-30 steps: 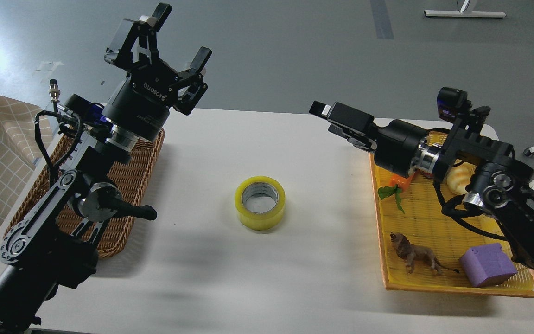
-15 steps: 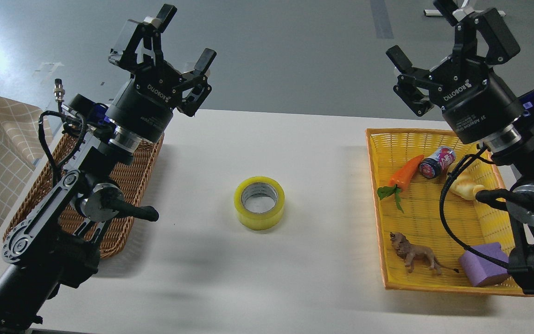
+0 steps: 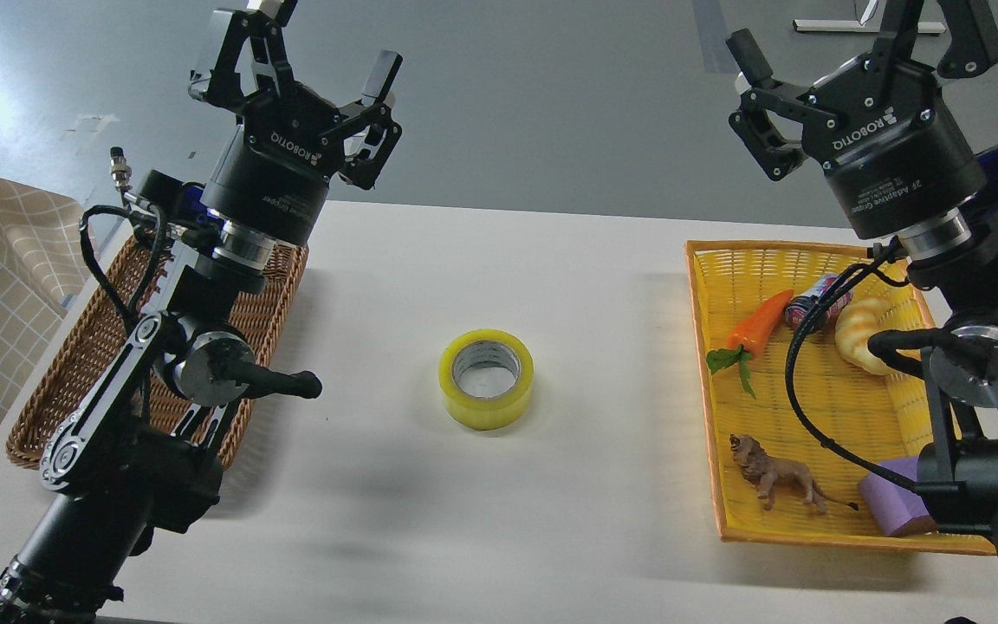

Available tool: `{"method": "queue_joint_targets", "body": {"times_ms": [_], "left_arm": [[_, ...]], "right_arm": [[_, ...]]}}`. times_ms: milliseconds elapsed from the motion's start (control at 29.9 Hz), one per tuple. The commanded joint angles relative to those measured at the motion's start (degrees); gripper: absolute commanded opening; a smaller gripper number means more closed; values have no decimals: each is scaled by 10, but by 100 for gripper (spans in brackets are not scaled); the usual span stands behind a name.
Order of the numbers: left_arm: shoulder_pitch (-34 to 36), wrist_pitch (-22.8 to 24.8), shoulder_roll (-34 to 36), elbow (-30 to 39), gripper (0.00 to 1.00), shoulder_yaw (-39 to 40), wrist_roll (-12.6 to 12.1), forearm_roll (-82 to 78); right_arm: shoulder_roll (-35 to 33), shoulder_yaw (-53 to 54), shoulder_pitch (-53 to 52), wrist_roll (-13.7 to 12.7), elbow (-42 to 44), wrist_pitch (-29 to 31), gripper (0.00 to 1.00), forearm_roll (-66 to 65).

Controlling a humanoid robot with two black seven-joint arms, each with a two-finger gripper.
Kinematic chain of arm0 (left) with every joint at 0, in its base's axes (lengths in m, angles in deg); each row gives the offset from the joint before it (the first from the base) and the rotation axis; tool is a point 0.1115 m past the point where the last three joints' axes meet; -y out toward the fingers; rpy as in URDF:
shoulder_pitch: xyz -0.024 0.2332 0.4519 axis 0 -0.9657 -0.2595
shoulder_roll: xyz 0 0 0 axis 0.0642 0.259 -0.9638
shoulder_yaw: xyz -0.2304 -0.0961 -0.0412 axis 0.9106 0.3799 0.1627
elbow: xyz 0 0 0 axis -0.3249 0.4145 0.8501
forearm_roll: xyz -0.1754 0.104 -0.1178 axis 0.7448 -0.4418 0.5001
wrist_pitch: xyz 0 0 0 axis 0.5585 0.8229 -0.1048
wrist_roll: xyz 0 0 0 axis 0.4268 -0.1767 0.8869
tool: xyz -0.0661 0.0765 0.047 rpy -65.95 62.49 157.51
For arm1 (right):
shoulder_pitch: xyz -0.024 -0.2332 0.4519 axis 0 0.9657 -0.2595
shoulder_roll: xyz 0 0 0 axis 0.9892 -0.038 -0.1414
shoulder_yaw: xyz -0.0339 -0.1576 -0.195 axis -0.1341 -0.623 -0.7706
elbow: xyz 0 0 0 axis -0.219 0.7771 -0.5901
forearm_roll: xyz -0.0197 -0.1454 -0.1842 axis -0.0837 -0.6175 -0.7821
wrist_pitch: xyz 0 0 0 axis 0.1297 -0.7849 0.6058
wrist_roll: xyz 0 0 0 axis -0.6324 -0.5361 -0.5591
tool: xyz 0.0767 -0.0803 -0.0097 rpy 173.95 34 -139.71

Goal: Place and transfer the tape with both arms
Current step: 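Withdraw the right gripper up away from the tape roll, then reach the left gripper toward the tape roll on the table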

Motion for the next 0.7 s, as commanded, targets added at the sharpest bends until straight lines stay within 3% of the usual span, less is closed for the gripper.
{"method": "queue_joint_targets", "body": {"times_ms": [0, 134, 267, 468, 669], "left_arm": [[0, -1, -4, 2, 98, 0, 0, 0], [2, -1, 1, -2, 98, -9, -14, -8], [3, -4, 28, -1, 98, -17, -86, -90], [3, -23, 142, 13, 98, -109, -98, -270], [1, -23, 198, 41, 98, -128, -103, -317]], "right_arm": [[12, 0, -20, -22, -1, -8, 100, 2], [13, 0, -36, -41, 1, -15, 100, 2], [13, -3, -51, -43, 3, -15, 100, 2], [11, -14, -56, -48, 2, -14, 100, 2], [10, -14, -62, -49, -2, -14, 100, 4]]}}
